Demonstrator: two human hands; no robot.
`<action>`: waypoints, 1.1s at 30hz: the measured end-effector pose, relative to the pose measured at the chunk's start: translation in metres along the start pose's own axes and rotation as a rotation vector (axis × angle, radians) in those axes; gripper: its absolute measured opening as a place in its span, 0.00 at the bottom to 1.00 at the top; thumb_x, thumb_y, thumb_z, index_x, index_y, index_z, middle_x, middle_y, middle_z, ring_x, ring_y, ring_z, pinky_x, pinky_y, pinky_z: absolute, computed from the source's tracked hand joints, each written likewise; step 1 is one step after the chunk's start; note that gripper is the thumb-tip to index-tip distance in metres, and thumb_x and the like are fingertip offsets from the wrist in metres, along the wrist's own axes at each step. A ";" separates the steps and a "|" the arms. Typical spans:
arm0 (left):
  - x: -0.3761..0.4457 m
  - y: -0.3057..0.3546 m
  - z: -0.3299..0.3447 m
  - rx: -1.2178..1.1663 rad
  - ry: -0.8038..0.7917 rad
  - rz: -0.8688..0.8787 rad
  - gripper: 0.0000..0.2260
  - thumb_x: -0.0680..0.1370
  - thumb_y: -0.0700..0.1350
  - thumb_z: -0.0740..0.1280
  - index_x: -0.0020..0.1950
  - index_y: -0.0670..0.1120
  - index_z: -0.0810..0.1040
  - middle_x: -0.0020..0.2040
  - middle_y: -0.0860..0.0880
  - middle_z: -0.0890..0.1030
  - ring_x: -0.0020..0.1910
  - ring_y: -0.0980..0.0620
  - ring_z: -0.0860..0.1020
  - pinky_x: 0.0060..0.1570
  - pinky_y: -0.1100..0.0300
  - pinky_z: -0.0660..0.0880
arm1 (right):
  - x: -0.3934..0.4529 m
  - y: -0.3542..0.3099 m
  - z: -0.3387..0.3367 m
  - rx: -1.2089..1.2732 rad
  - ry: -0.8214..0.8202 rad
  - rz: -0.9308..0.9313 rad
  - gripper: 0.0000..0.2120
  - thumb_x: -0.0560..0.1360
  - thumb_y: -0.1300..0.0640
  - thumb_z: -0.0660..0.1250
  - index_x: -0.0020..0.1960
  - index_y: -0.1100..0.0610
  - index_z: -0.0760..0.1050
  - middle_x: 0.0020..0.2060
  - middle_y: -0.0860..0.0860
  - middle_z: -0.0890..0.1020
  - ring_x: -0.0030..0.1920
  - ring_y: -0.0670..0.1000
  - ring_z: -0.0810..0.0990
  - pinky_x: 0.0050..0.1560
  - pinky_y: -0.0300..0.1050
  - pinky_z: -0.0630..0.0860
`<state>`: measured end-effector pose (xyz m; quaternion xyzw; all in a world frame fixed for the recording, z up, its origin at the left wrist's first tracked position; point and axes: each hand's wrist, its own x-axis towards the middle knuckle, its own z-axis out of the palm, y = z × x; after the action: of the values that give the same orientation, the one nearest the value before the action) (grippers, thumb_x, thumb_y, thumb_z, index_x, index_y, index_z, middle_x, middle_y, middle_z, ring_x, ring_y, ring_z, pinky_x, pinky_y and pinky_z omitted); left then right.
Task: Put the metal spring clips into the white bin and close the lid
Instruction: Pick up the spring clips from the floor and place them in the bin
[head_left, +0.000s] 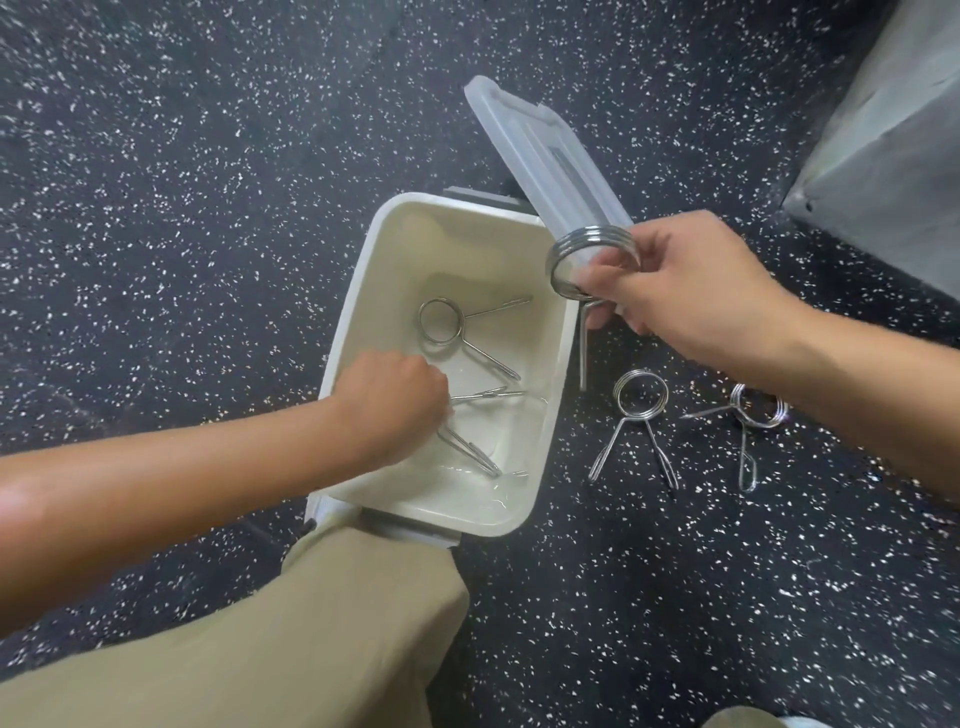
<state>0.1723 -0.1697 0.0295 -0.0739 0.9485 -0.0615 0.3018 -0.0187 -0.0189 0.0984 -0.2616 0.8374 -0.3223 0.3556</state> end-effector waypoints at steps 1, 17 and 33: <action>-0.004 -0.001 -0.004 -0.036 0.029 -0.009 0.15 0.84 0.54 0.57 0.49 0.46 0.78 0.45 0.46 0.82 0.46 0.41 0.82 0.36 0.56 0.66 | 0.005 -0.008 0.002 0.001 -0.043 0.028 0.12 0.76 0.47 0.72 0.46 0.56 0.85 0.34 0.46 0.87 0.29 0.43 0.77 0.36 0.42 0.76; -0.048 -0.034 -0.026 -0.281 0.142 -0.067 0.24 0.80 0.67 0.49 0.55 0.52 0.75 0.46 0.48 0.82 0.45 0.41 0.81 0.37 0.53 0.68 | 0.098 -0.044 0.123 -0.748 -0.328 -0.126 0.08 0.83 0.55 0.60 0.57 0.58 0.72 0.49 0.55 0.78 0.48 0.58 0.77 0.41 0.45 0.66; -0.046 -0.045 -0.025 -0.362 0.184 -0.092 0.19 0.80 0.66 0.52 0.49 0.52 0.70 0.45 0.47 0.81 0.38 0.43 0.69 0.37 0.53 0.65 | 0.111 0.009 0.176 -0.993 -0.092 -0.231 0.19 0.80 0.63 0.53 0.70 0.62 0.66 0.62 0.61 0.76 0.62 0.61 0.75 0.60 0.54 0.69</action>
<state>0.1994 -0.2035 0.0833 -0.1645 0.9632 0.0897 0.1928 0.0465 -0.1496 -0.0502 -0.5040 0.8385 0.0890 0.1870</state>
